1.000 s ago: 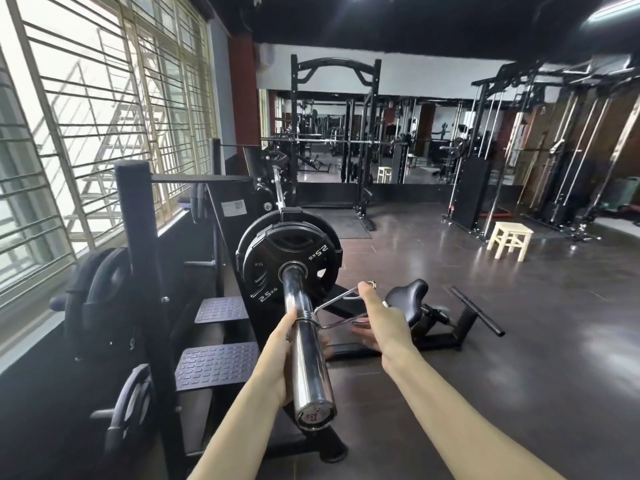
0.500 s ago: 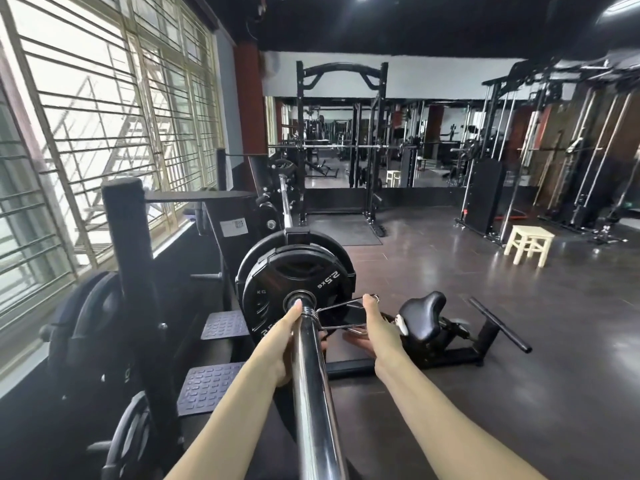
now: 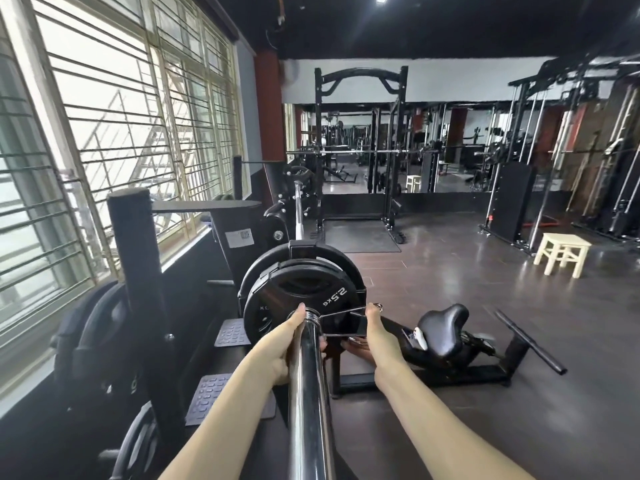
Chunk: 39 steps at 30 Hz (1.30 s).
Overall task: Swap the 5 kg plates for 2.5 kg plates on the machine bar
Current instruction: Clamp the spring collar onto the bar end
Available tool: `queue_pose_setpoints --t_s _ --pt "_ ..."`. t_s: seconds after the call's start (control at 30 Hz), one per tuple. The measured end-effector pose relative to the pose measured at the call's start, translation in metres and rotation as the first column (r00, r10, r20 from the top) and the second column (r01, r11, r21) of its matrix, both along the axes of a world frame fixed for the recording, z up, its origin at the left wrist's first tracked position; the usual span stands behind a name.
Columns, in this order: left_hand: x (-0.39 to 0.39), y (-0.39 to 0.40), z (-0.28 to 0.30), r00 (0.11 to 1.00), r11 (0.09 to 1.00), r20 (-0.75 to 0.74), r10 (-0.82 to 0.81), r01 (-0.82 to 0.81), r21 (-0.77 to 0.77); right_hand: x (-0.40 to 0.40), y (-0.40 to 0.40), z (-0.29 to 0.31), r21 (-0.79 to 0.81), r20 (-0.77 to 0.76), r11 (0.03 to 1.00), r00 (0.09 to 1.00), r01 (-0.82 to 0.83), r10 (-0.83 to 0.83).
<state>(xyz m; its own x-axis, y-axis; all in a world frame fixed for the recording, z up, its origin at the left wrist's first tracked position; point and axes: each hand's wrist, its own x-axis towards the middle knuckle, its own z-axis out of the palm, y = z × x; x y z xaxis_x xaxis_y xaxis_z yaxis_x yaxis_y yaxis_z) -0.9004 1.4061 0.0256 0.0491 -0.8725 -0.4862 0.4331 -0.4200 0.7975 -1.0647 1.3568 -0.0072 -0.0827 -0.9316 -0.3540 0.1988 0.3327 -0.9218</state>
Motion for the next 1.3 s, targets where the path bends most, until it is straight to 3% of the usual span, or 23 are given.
queue_pose_setpoints --t_s 0.2,0.6,0.77,0.83,0.87,0.9,0.97,1.0,1.07,1.17,1.3 --pt "-0.003 0.009 -0.003 0.995 0.997 -0.080 0.063 -0.066 -0.035 -0.002 0.004 0.007 -0.036 -0.008 0.998 0.998 -0.056 0.056" --pt "-0.017 0.009 0.008 0.988 0.992 0.090 0.125 -0.121 -0.046 -0.005 -0.003 0.006 -0.021 -0.013 0.991 0.991 -0.134 0.134" --pt "-0.019 0.012 0.010 0.987 0.991 0.103 0.127 -0.123 -0.051 -0.018 -0.002 0.012 0.083 -0.130 0.955 0.947 -0.285 0.294" --pt "-0.014 0.014 0.007 0.979 0.995 0.176 0.104 -0.103 -0.017 -0.025 0.002 0.020 0.098 -0.254 0.955 0.921 -0.281 0.297" --pt "-0.010 0.015 0.005 0.945 0.997 0.318 0.076 -0.080 0.001 -0.029 0.000 0.025 0.053 -0.351 0.966 0.901 -0.253 0.255" --pt "-0.005 0.017 0.004 0.850 0.997 0.524 0.055 -0.071 0.011 -0.035 -0.002 0.033 -0.039 -0.441 0.973 0.877 -0.229 0.189" --pt "0.008 0.023 0.010 0.450 0.986 0.880 0.151 -0.133 -0.101 -0.045 -0.005 0.053 -0.233 -0.541 0.939 0.836 -0.254 0.092" --pt "0.014 0.027 0.019 0.303 0.964 0.918 0.256 -0.157 -0.216 -0.048 -0.008 0.064 -0.301 -0.574 0.903 0.814 -0.308 0.086" --pt "0.025 0.033 0.038 0.134 0.898 0.890 0.435 -0.144 -0.417 -0.049 -0.010 0.085 -0.358 -0.643 0.825 0.756 -0.437 0.121" --pt "0.045 0.023 0.060 -0.004 0.901 0.901 0.433 0.042 -0.433 -0.036 -0.018 0.107 -0.312 -0.726 0.721 0.645 -0.618 0.238" --pt "0.058 -0.007 0.079 0.006 0.929 0.968 0.249 0.281 -0.241 -0.010 -0.030 0.114 -0.289 -0.773 0.665 0.578 -0.688 0.261"
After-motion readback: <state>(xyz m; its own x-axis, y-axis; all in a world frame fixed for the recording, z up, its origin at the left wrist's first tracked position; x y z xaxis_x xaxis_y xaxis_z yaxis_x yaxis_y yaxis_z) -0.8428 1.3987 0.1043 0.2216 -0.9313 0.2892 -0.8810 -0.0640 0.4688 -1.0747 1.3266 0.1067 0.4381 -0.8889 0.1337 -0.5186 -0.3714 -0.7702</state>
